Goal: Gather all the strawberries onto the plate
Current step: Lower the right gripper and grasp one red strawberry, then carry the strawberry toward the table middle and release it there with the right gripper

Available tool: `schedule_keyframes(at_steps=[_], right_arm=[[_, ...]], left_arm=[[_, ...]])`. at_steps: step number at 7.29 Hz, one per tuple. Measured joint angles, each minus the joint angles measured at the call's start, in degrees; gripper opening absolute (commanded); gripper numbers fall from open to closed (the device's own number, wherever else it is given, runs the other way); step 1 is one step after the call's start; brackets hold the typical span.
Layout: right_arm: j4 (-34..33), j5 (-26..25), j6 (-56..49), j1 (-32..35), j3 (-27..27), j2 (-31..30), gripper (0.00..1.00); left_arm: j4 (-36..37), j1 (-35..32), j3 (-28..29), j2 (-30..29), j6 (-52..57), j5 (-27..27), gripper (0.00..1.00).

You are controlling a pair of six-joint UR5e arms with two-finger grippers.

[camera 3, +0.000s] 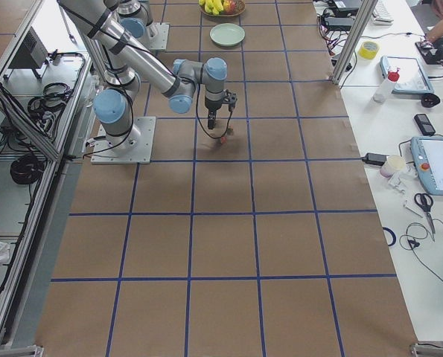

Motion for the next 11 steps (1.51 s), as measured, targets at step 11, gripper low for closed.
schedule_keyframes(at_steps=[11], right_arm=[[0.93, 3.08, 10.2, 8.59, -6.08, 0.91, 0.07]], left_arm=[[0.0, 0.0, 0.08, -0.08, -0.08, -0.24, 1.0]])
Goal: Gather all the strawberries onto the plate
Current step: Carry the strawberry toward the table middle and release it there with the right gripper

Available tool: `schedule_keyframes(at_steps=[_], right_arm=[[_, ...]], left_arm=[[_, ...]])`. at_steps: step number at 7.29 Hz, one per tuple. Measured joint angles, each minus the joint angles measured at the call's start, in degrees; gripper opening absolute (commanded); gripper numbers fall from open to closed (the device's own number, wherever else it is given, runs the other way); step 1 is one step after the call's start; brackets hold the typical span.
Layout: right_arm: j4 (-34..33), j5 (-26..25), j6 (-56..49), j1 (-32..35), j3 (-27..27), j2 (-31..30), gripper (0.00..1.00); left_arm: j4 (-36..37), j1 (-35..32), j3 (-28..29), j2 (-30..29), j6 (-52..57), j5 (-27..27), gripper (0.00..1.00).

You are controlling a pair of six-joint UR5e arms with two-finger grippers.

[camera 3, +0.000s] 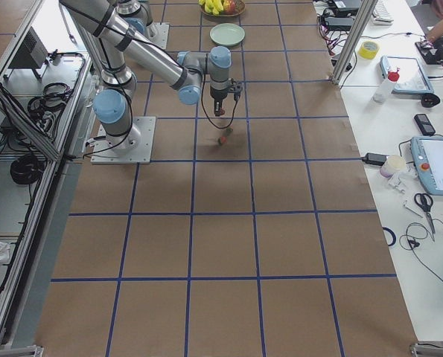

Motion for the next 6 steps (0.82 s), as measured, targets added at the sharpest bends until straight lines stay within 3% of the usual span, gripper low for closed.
schedule_keyframes(at_steps=[2, 4, 5, 6], right_arm=[[-0.05, 5.42, 10.87, 9.5, -4.78, 3.78, 0.07], [-0.37, 8.33, 21.85, 18.96, -13.53, 10.71, 0.09], [-0.42, 8.7, 25.11, 22.52, -18.22, 14.41, 0.15], [-0.43, 8.83, 26.95, 24.91, -21.84, 17.34, 0.43]], left_arm=[[0.0, 0.0, 0.0, -0.01, 0.0, -0.06, 1.0], [0.0, 0.0, 0.0, -0.01, 0.0, -0.03, 1.0], [0.0, 0.0, 0.0, -0.01, -0.01, -0.05, 1.0], [0.0, 0.0, 0.0, -0.01, 0.0, -0.04, 1.0]])
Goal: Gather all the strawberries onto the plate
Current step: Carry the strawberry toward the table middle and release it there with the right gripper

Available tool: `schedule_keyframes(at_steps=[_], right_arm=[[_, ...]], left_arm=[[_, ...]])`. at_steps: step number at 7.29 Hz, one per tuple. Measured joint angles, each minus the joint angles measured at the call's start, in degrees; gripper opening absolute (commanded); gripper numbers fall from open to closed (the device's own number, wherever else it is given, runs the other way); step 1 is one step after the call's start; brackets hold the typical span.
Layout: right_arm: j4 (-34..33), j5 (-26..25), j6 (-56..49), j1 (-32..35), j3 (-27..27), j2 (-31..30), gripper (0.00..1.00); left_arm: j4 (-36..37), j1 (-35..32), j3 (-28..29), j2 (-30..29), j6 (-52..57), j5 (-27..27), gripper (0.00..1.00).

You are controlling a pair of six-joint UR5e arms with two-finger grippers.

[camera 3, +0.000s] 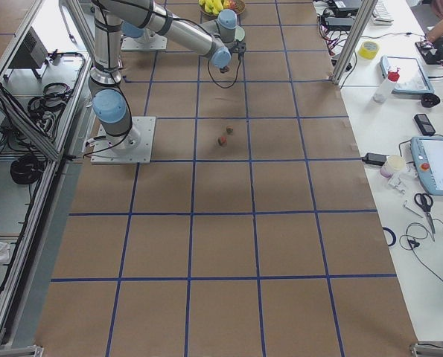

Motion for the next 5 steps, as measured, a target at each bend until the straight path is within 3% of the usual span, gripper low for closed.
schedule_keyframes(at_steps=[1, 2, 5], right_arm=[[0.03, 0.0, 0.81, 1.19, -1.81, 1.84, 0.77], [0.15, -0.06, 1.11, 1.66, -2.38, 2.82, 0.99], [0.55, -0.74, 1.11, 1.87, -1.97, 3.07, 1.0]], left_arm=[[0.0, 0.0, 0.0, 0.01, 0.0, 0.08, 1.0], [0.0, 0.0, 0.0, 0.08, 0.0, 0.19, 1.0], [0.0, 0.0, 0.0, 0.21, 0.0, 0.32, 1.0]])
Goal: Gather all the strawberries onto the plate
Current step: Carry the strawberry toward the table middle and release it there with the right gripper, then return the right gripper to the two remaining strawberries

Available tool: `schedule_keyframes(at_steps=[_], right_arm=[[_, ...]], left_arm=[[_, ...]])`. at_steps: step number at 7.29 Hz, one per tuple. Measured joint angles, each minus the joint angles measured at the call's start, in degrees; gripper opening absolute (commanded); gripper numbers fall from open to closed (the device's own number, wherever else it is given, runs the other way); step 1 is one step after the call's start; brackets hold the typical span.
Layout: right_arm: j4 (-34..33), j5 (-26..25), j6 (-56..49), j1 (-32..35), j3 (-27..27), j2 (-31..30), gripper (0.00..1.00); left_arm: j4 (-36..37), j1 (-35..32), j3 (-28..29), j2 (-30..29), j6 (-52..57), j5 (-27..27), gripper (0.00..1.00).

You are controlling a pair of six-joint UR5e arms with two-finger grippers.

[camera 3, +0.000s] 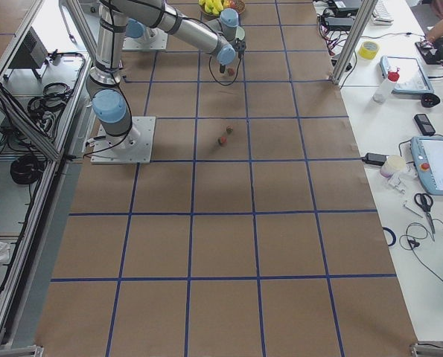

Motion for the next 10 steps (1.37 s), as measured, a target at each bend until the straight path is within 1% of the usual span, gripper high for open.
schedule_keyframes(at_steps=[2, 3, 4, 6, 8, 10], right_arm=[[0.26, -0.85, -1.2, -1.15, -0.03, -1.5, 1.0], [1.19, -2.26, -3.38, -3.28, 0.05, -3.07, 1.0], [3.92, -4.3, -7.04, -6.92, 0.19, -5.22, 1.0], [8.67, -6.13, -18.93, -14.5, 2.39, -9.25, 1.0], [9.1, -9.59, -33.23, -21.05, 7.14, -11.73, 0.99], [8.96, -11.29, -46.71, -27.2, 10.43, -12.82, 0.99]], left_arm=[[0.0, 0.0, 0.0, 0.0, 0.0, -0.1, 1.0], [0.0, 0.0, 0.0, -0.04, 0.0, -0.16, 1.0], [0.0, 0.0, 0.0, -0.08, 0.0, -0.18, 1.0], [-0.04, -0.02, 0.0, 0.04, 0.0, 0.08, 1.0], [-0.29, -0.1, -0.19, 0.38, -0.04, 0.19, 1.0], [0.1, -0.25, -1.39, 0.01, -0.96, -0.06, 1.0]])
